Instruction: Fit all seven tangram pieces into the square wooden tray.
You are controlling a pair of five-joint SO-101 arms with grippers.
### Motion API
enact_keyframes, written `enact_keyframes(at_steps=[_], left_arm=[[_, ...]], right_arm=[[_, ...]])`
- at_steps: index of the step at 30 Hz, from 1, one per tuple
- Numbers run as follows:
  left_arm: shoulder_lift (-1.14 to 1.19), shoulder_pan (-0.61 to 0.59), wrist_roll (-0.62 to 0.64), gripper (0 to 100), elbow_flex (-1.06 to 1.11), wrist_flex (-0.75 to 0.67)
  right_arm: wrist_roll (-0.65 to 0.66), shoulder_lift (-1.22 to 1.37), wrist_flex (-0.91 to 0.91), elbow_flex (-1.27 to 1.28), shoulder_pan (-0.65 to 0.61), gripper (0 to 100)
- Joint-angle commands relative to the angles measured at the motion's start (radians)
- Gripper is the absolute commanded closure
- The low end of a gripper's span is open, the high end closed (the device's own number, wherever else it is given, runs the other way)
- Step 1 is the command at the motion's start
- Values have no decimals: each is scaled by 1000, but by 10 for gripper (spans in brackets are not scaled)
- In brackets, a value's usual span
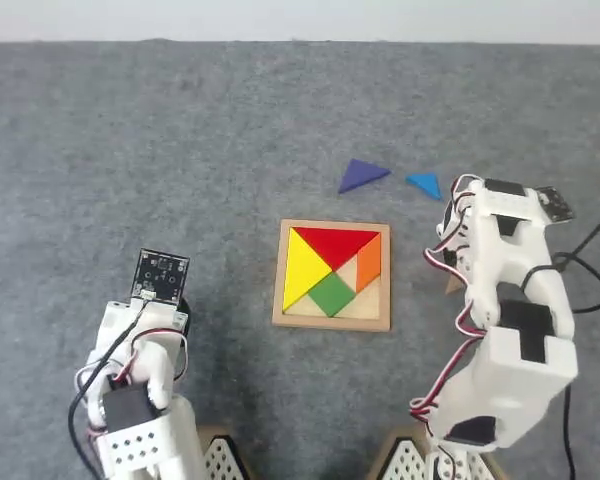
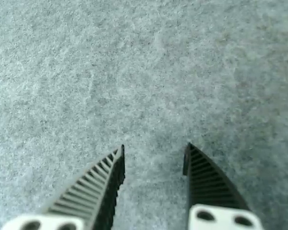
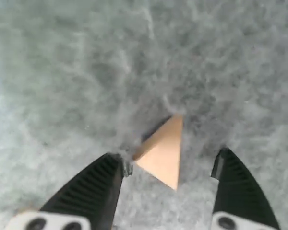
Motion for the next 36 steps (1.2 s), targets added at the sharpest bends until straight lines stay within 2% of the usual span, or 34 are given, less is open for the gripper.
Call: enact_keyframes(at_steps=[1, 6, 12, 17, 19, 25, 28, 30, 31, 36], left_arm=[[-8, -6, -5, 807, -10, 6], [-8, -6, -5, 807, -10, 6], [-8, -6, -5, 807, -10, 6], [-8, -6, -5, 807, -10, 6], [-8, -6, -5, 807, -10, 6], [-8, -6, -5, 807, -10, 6], [-8, -6, -5, 807, -10, 6], [-8, -6, -5, 807, -10, 6], [-8, -6, -5, 807, -10, 6], [-8, -6, -5, 807, -10, 6]], right_arm=[[55, -8, -44, -40, -16, 811], [198, -12, -62, -46, -50, 906], [287, -18, -54, -72, -53, 920], [308, -19, -54, -80, -30, 920], [404, -19, -35, -97, -33, 920], [810, -62, 113, -203, -65, 920], [1002, -110, 157, -238, -127, 920], [1145, -143, 197, -247, -211, 920], [1195, -159, 213, -247, -251, 920], [1272, -242, 239, -245, -427, 920]])
